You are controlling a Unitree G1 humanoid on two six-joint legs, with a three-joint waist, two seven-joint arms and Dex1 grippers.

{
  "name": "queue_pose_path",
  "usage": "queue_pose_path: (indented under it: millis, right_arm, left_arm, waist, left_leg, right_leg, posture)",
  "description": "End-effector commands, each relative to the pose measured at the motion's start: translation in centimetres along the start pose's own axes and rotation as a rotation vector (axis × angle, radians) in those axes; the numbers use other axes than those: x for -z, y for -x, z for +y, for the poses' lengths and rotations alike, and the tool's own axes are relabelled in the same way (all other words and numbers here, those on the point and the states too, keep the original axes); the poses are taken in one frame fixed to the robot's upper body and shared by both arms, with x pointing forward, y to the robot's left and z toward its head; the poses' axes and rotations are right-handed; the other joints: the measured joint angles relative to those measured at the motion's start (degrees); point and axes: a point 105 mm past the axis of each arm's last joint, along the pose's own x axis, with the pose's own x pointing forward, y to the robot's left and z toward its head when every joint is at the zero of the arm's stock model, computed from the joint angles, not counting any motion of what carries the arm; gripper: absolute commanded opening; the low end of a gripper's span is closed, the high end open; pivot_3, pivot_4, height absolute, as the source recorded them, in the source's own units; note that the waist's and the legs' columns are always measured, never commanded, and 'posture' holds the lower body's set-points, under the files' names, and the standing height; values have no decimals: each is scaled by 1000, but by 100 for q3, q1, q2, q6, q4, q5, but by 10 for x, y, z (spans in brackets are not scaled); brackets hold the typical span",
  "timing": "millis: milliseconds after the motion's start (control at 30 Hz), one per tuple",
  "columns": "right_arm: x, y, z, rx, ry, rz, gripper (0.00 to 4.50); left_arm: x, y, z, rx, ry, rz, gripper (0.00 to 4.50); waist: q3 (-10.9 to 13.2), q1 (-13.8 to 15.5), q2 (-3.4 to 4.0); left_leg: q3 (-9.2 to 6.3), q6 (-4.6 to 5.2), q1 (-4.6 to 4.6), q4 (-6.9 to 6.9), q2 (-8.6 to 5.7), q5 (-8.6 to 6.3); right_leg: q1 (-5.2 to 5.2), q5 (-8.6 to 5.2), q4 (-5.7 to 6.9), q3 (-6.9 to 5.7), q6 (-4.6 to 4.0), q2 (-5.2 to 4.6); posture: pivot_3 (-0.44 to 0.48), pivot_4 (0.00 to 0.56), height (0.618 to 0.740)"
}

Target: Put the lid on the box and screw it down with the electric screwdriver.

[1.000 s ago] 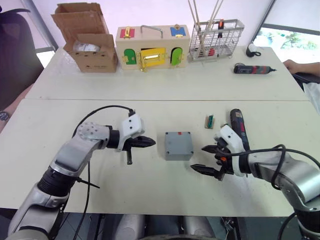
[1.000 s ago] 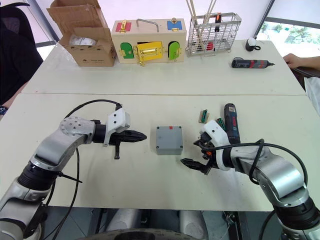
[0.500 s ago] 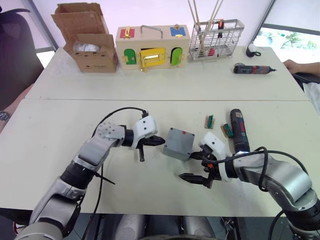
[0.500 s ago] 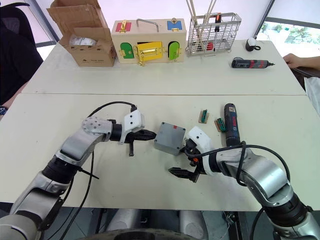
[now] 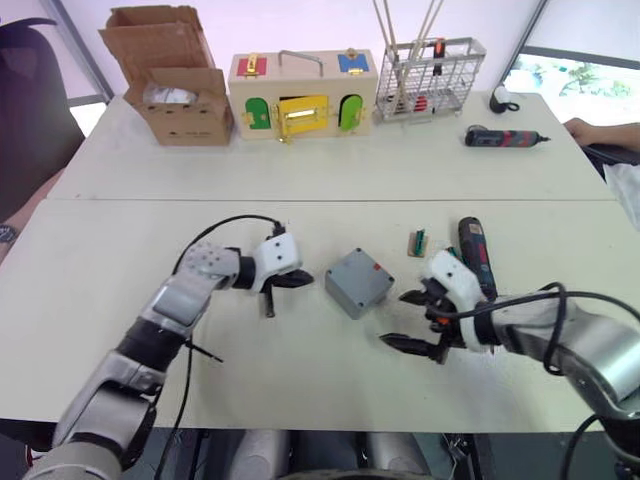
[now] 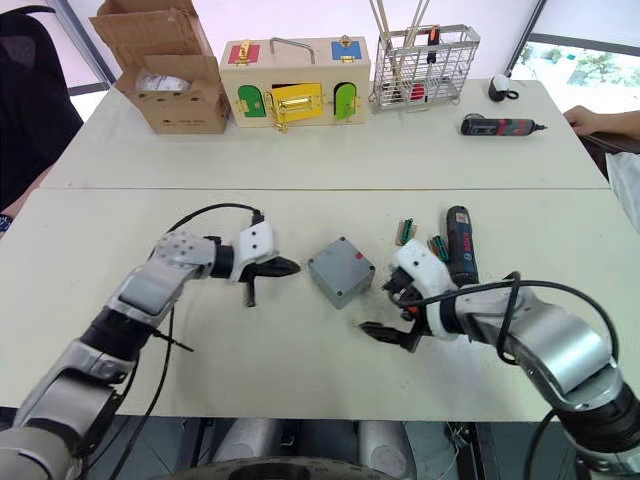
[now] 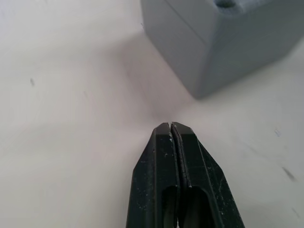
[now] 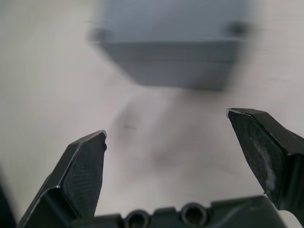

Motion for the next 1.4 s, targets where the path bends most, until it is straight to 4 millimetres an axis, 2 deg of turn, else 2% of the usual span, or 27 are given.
queue_pose_path:
  millis: [33, 133, 333, 500, 733, 933, 1067, 1200, 1300, 1400]
  right_arm:
    - [-12, -3, -15, 37, 74, -50, 4483]
    - [-20, -14, -18, 23, 101, -79, 4483]
    - [-40, -27, -10, -31, 154, -157, 4483]
    - [-42, -29, 13, -142, 175, -156, 4483]
    - [-39, -27, 34, -213, 151, -155, 4483]
    - [-36, -27, 39, -215, 127, -153, 4483]
    - [-33, -24, 36, -193, 112, -149, 4483]
    - [-25, -19, 29, -164, 107, -129, 4483]
    - [-25, 1, 11, -94, 79, -133, 4483]
    - [-34, 19, -6, -24, 15, -205, 4483]
  left_arm:
    - [-12, 9, -14, 53, -16, -26, 0]
    - [-14, 5, -21, 69, -7, -29, 0]
    - [-20, -12, -20, 40, 12, -71, 0]
    - [-24, -19, -9, -18, -4, -91, 0]
    - [-23, -20, -7, -22, -9, -90, 0]
    - [-22, -20, -6, -24, -11, -93, 0]
    - [-25, -20, 2, -64, -3, -108, 0]
    - [-24, -18, -1, -47, 1, -107, 0]
    - [-19, -2, -6, -8, 6, -85, 0]
    - [-26, 16, 3, -39, 46, -122, 0]
  waist:
    - [0, -7, 0]
    - [0, 18, 0]
    - [0, 15, 0]
    - [0, 22, 0]
    - [0, 18, 0]
    - [0, 13, 0]
    - [0, 28, 0]
    - [0, 23, 0]
    - [0, 16, 0]
    - [0, 21, 0]
  left_leg:
    - [1, 1, 0, 0, 0, 0]
    - [2, 7, 0, 1, 0, -4]
    - [2, -3, 0, 4, -1, 2]
    - [1, -12, 0, 4, -1, 7]
    - [0, -12, 0, 4, -1, 7]
    - [-1, -11, 0, 4, 0, 6]
    - [-1, -8, 1, 4, 0, 5]
    - [0, -8, 1, 5, -1, 4]
    - [0, -10, 0, 3, -1, 6]
    - [-1, -7, 0, 2, 0, 4]
  right_leg:
    - [0, 0, 0, 1, 0, 0]
    - [0, 0, 0, 1, 0, 0]
    - [1, 0, 1, 1, 0, 0]
    - [0, 0, 4, -1, 0, 0]
    - [0, 0, 4, 0, 0, 0]
    - [0, 0, 5, 0, 0, 0]
    - [0, 0, 6, 0, 0, 1]
    - [1, 0, 6, 0, 0, 0]
    - [-1, 0, 6, -1, 0, 0]
    - [-2, 0, 5, 1, 0, -2]
  posture:
    - [0, 150, 740]
    - [0, 150, 740]
    - [0, 150, 740]
    - [0, 150, 740]
    - [0, 150, 740]
    - [0, 150, 740]
    - [0, 150, 740]
    - [0, 150, 740]
    - [0, 150, 740]
    - [0, 150, 740]
